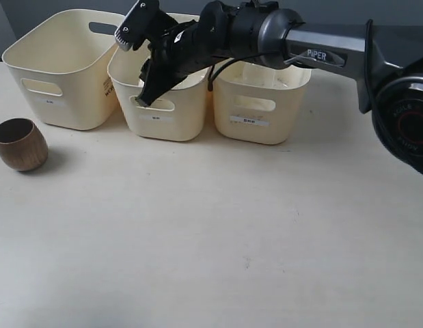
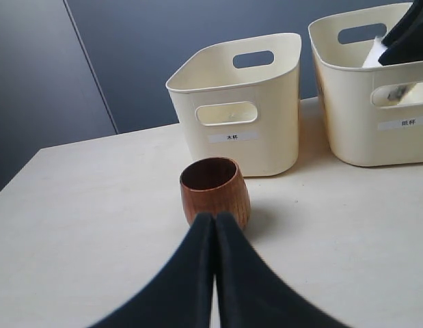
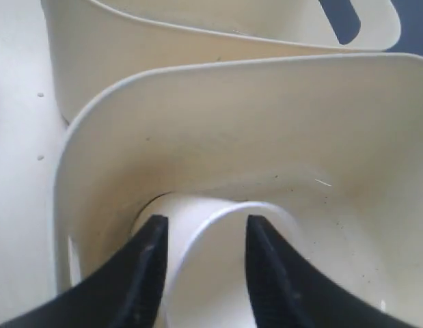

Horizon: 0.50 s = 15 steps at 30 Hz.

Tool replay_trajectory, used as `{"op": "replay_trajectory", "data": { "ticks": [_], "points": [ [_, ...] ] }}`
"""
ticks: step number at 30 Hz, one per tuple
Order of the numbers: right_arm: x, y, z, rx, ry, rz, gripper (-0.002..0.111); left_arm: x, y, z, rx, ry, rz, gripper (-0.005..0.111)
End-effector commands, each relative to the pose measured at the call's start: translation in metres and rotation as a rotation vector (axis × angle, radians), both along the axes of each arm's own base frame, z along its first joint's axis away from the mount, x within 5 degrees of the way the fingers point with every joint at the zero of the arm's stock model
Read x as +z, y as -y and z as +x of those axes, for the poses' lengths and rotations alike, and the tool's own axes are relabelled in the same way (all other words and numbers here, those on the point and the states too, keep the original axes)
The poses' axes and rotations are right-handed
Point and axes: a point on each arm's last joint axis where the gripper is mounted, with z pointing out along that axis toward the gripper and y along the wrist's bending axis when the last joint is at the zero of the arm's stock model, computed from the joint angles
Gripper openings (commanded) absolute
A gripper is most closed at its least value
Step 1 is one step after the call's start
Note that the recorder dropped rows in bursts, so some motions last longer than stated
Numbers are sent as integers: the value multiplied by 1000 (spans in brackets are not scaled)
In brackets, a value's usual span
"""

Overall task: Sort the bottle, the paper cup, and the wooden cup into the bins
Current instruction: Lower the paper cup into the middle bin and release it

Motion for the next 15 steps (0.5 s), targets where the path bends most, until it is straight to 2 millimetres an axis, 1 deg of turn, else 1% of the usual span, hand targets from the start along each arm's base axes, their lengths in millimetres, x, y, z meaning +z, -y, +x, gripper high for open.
{"op": "replay_trajectory", "data": {
  "ticks": [1,4,6,7,10,12,15],
  "points": [
    [-1,3,2,-15,-10,3,42,1,0,0,-4,2,-5,0],
    [0,2,3,-18,-4,9,41,1,0,0,-4,2,-5,0],
    [7,3,2,-19,9,18,41,1,0,0,-4,2,-5,0],
    [14,2,1,-20,21,30,41,1,0,0,-4,2,-5,0],
    [47,1,-7,-21,58,94,41,1,0,0,-4,2,-5,0],
    [68,-5,-19,17,97,102,41,1,0,0,-4,2,-5,0],
    [85,-18,-40,131,159,58,41,1,0,0,-4,2,-5,0]
  ]
}}
